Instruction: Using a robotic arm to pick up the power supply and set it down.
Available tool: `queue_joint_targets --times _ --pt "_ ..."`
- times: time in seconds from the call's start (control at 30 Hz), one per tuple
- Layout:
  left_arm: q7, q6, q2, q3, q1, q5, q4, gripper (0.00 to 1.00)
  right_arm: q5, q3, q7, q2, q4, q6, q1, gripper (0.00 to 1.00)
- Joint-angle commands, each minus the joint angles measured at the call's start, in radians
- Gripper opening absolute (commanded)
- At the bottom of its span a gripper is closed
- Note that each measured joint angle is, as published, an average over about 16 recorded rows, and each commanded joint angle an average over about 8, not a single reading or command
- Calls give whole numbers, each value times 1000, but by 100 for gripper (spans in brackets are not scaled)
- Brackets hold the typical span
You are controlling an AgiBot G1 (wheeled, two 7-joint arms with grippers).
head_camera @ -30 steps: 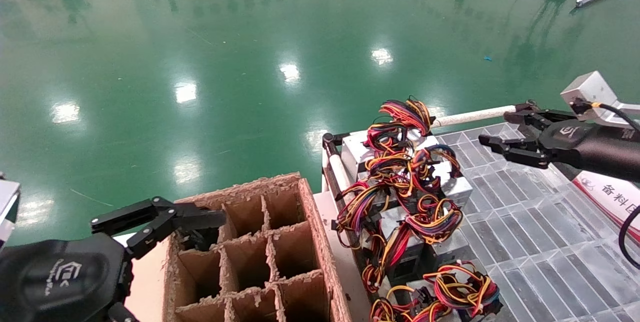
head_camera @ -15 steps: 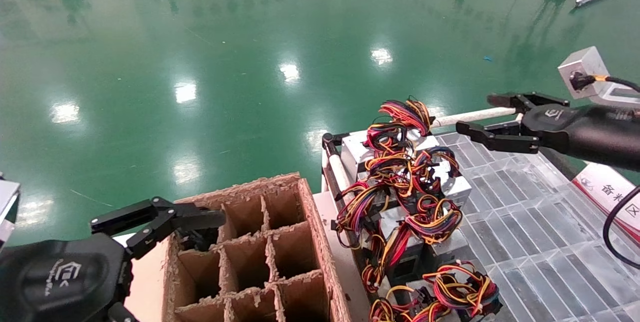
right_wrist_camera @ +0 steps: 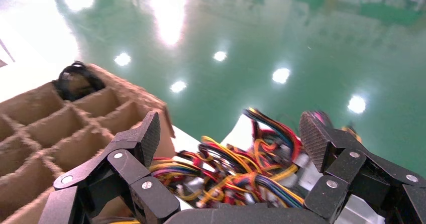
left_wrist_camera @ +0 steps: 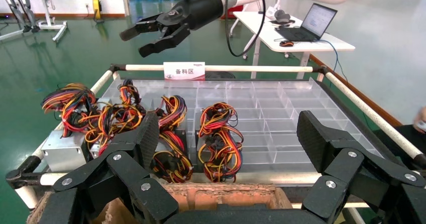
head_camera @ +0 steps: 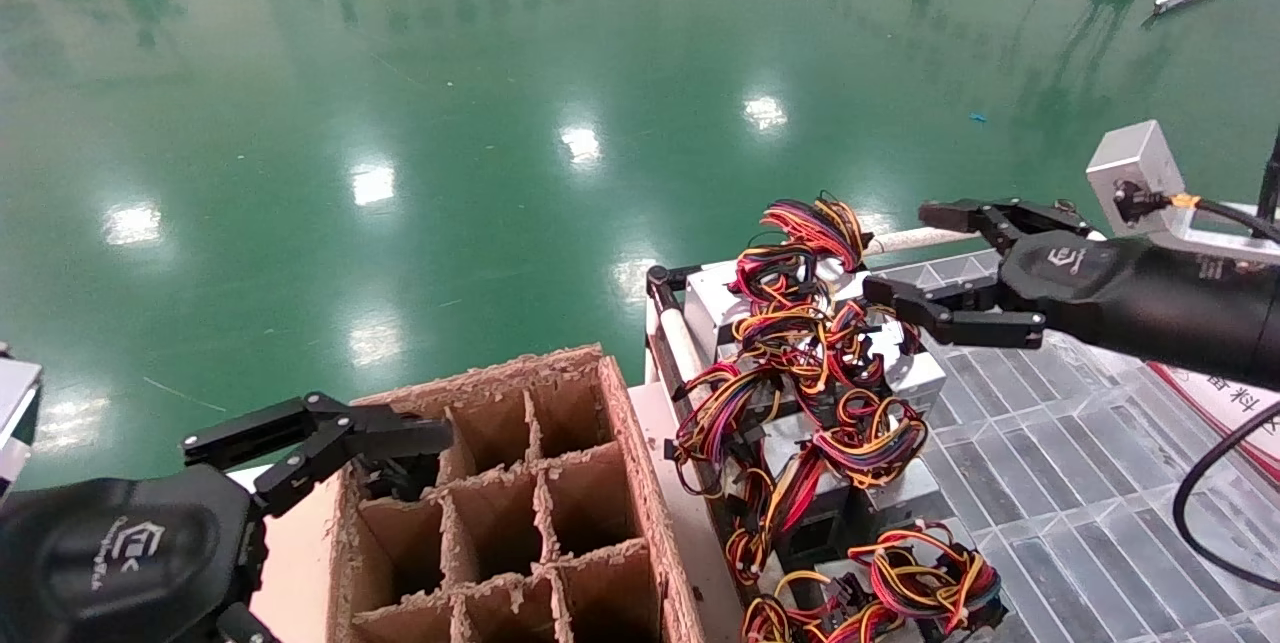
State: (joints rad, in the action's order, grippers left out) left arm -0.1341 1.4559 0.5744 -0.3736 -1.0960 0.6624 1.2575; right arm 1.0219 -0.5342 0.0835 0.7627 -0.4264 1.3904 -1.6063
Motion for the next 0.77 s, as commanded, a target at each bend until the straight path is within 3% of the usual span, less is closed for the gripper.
queue_joint_targets --times 0.03,0.77 --pt "0 0 0 0 0 0 0 100 -15 13 -14 -8 -45 6 28 100" --pt "0 0 0 0 0 0 0 100 -172 151 -160 -90 -508 62 315 100"
